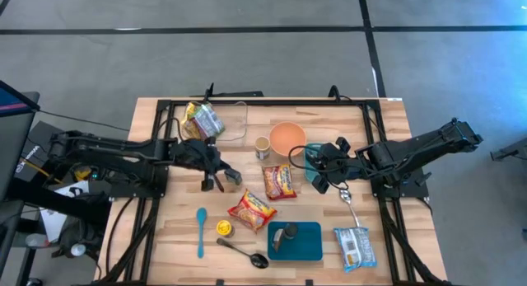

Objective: Pick & Place Food Item
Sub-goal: Put the black seasoning can into the blue bin

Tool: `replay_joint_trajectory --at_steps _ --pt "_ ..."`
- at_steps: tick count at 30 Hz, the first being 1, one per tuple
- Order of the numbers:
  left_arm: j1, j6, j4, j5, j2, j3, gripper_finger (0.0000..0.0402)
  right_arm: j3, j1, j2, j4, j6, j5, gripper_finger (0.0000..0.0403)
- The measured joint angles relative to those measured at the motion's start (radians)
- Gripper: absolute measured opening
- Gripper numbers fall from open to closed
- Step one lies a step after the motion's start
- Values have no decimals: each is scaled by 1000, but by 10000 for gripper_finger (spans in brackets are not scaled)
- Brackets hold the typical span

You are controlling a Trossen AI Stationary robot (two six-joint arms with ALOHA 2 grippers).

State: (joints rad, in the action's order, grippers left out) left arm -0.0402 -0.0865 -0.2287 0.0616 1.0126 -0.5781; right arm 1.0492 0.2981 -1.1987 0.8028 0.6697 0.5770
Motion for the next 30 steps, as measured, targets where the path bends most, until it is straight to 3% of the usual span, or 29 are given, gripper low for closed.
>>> replay_joint_trajectory --at_steps 11,19,30 --pt "-45 -68 -290 -26 143 -181 1 0 0 0 -4 -16 1 72" --pt "-45 -154 -334 -26 243 -246 2 0 1 0 -3 -26 1 72" --pt "-45 -166 -352 -4 265 -246 7 0 1 0 3 -68 0 72"
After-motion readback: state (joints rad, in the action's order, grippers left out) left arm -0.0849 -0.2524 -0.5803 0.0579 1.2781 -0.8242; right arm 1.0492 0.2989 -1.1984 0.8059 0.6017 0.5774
